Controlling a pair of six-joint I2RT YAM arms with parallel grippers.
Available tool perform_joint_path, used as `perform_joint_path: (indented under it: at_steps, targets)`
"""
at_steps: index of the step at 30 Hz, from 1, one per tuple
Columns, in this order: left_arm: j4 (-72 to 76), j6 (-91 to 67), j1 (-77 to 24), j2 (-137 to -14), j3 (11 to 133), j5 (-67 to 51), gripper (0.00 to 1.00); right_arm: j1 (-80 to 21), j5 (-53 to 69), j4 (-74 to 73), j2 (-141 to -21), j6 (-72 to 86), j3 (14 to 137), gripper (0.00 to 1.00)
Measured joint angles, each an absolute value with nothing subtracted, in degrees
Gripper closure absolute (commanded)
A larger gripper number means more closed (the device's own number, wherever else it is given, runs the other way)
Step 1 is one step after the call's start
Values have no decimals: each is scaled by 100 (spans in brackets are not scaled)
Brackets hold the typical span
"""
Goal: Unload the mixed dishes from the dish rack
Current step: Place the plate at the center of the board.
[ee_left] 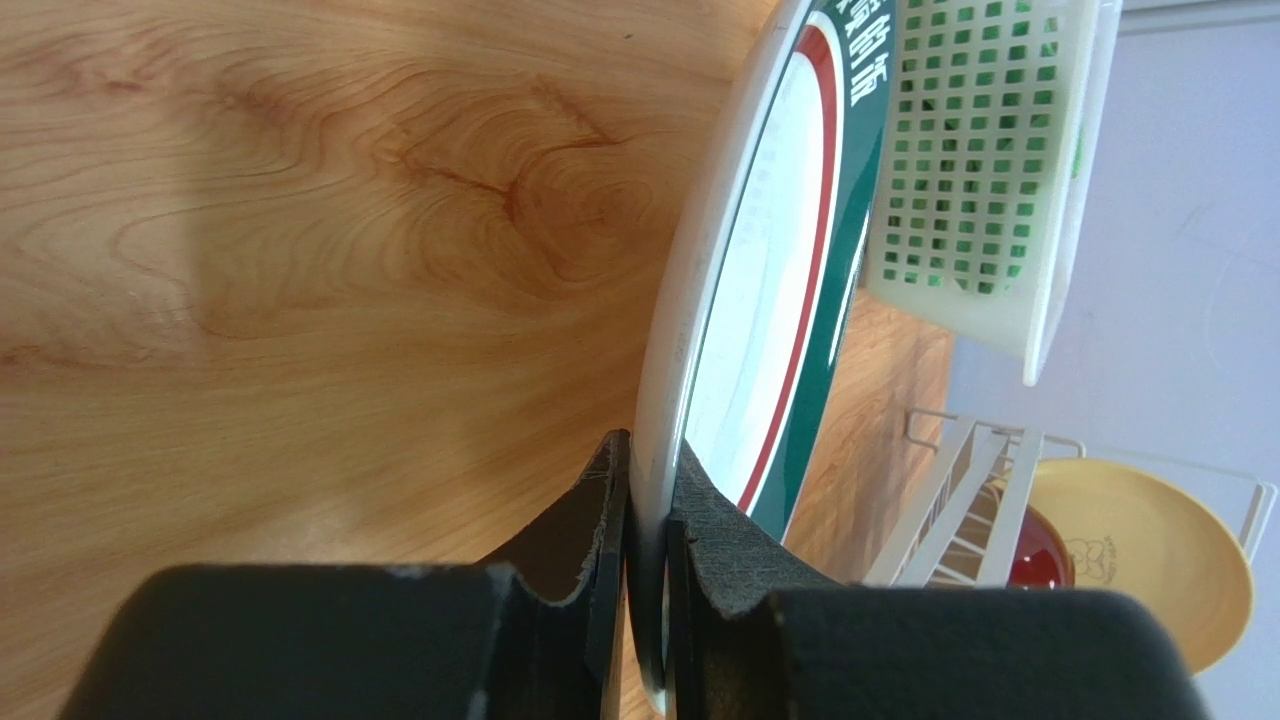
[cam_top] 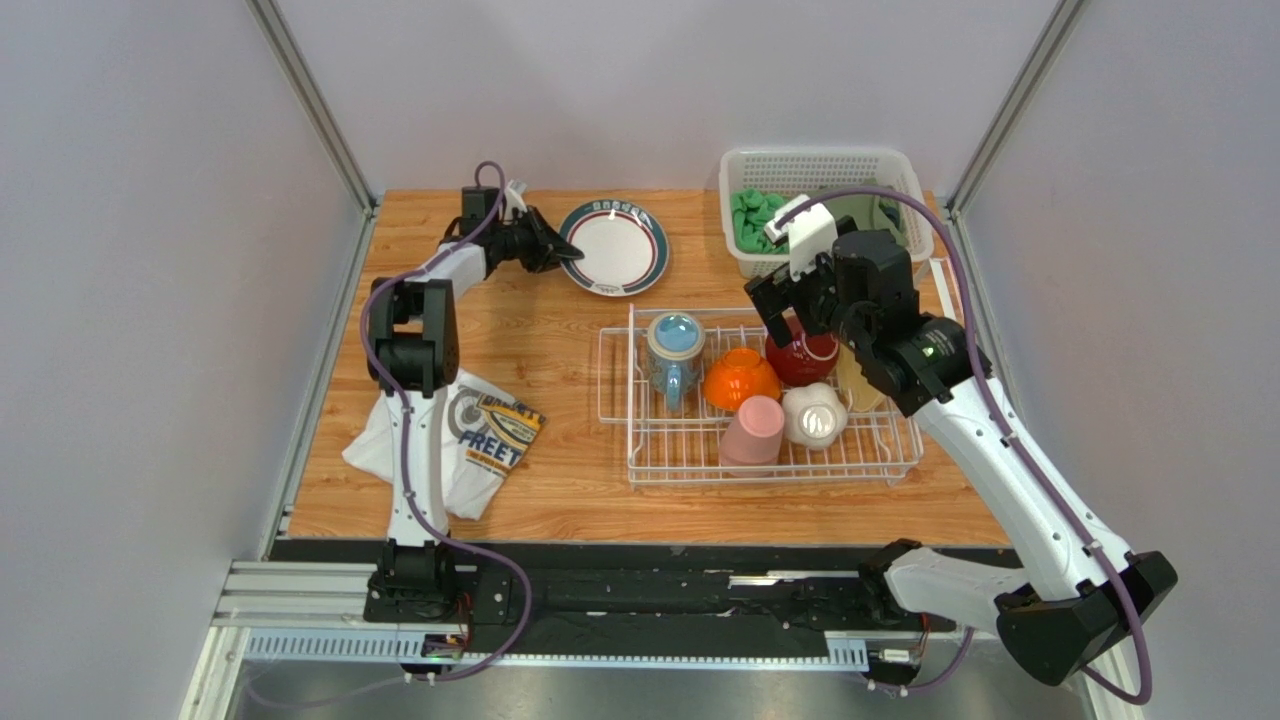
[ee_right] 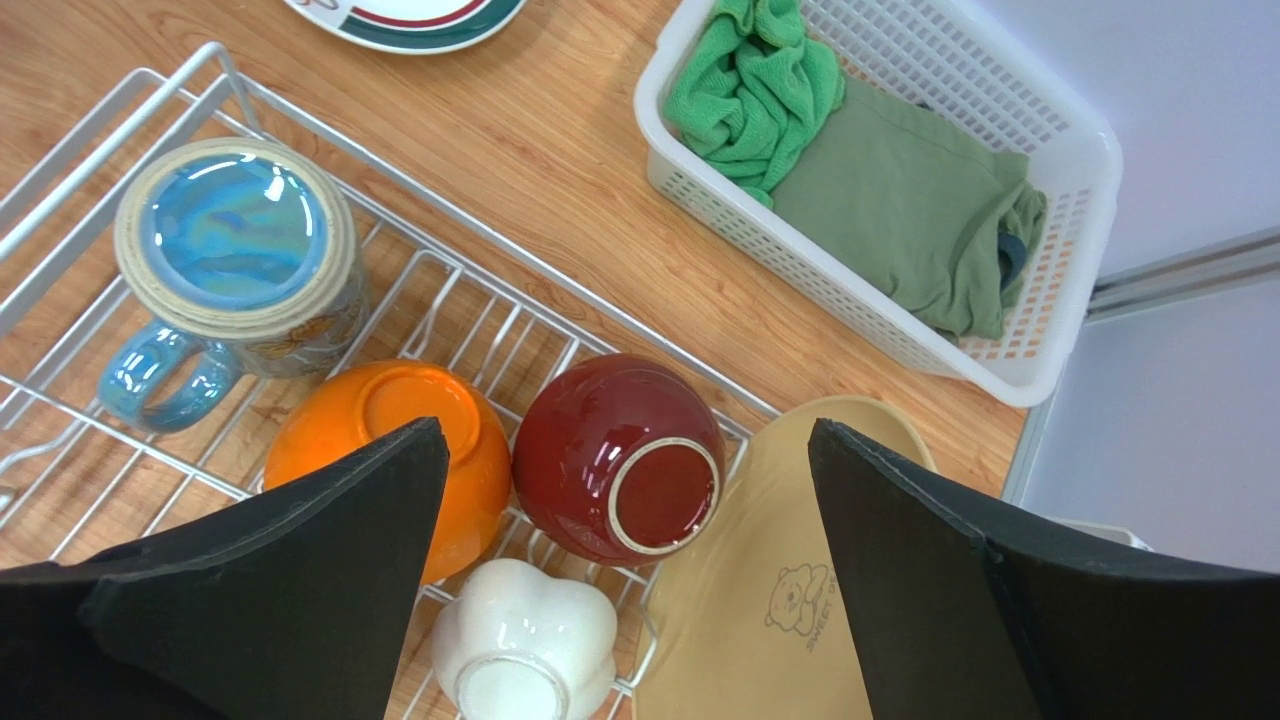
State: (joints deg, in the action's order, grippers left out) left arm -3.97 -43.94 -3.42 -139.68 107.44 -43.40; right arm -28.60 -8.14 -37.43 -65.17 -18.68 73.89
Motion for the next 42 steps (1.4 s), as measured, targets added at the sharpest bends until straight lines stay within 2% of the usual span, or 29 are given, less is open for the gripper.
perform_joint_path:
  at_steps: [6,12,23,30,35,42]
  targets:
    - [-403,-4348,-349,-14099,10742,-4338,96,-2803,-1000,-3804,-6514,-1868,7387,2]
    - [-401,-4316,-366,-14116,10735,-4340,88,-2753,-1122,-3903,-6514,-1872,7387,2]
    - [-410,-4250,-368,-14182,10733,-4342,80,-2526,-1601,-4012,-6525,-1890,7387,2]
    - [-408,-4200,-368,-14186,10733,-4394,64,-2154,-1776,-4066,-6659,-1890,7387,2]
    - [-447,-4106,-368,-14186,10733,-4414,57,-1841,-1859,-4069,-6759,-1890,7387,2]
    - [-552,-3929,-368,-14186,10731,-4436,40,-1538,-1951,-4134,-6925,-1890,7384,2]
